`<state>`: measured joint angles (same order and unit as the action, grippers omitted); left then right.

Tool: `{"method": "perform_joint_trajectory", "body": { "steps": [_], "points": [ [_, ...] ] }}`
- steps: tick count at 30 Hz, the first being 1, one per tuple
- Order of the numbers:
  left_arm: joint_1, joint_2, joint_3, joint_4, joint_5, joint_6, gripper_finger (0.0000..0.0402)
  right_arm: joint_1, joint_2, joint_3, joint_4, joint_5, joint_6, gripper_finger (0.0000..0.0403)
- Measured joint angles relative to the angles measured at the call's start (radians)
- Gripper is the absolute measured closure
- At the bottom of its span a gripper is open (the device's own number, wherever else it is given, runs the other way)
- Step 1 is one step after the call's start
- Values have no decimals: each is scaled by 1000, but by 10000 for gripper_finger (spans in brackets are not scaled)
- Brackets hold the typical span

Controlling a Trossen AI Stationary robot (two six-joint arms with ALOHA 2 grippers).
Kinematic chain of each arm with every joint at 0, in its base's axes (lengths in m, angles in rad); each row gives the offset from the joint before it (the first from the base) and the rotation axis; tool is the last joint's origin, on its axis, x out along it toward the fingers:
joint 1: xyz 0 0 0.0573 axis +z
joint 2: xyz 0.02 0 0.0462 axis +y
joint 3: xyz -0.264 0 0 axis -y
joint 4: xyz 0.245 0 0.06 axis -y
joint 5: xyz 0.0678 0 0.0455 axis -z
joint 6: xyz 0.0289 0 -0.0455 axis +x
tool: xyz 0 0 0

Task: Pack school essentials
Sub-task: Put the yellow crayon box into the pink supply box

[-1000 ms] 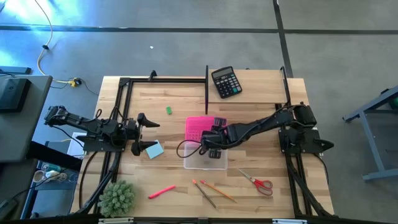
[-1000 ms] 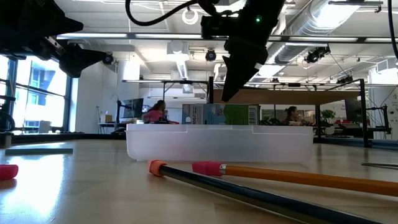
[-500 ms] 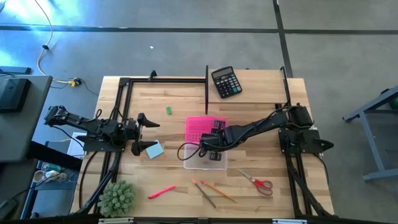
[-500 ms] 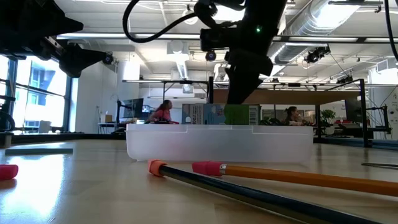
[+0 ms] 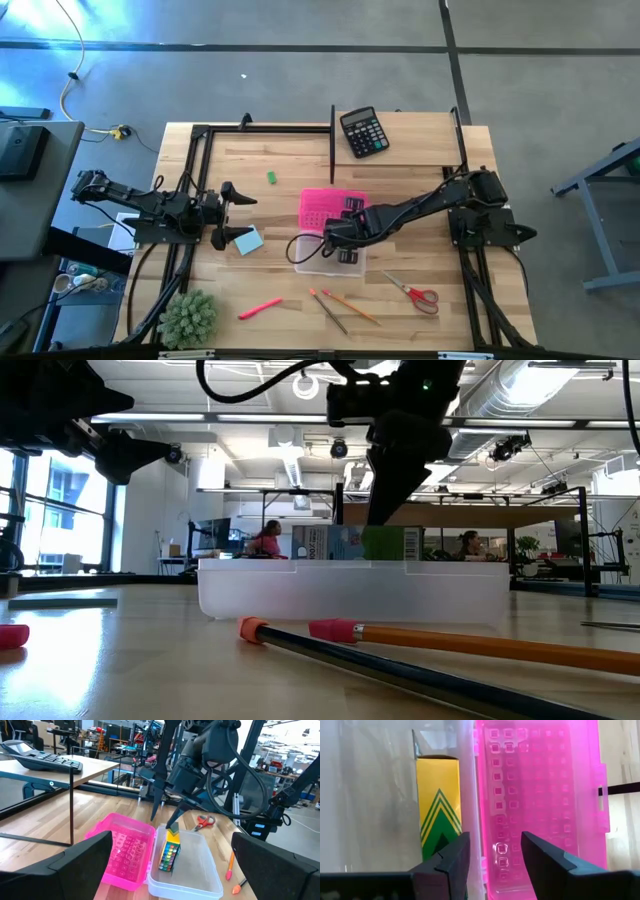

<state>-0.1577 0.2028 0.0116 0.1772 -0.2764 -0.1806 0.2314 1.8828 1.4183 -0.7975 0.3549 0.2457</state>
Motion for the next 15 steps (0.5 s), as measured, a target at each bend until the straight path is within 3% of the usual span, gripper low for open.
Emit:
{"method": "perform_joint_trajectory", "body": {
  "steps": [15],
  "points": [
    [0, 0, 0, 0, 0, -3, 2, 29, -11, 1, 12, -43, 2, 236]
  ]
}}
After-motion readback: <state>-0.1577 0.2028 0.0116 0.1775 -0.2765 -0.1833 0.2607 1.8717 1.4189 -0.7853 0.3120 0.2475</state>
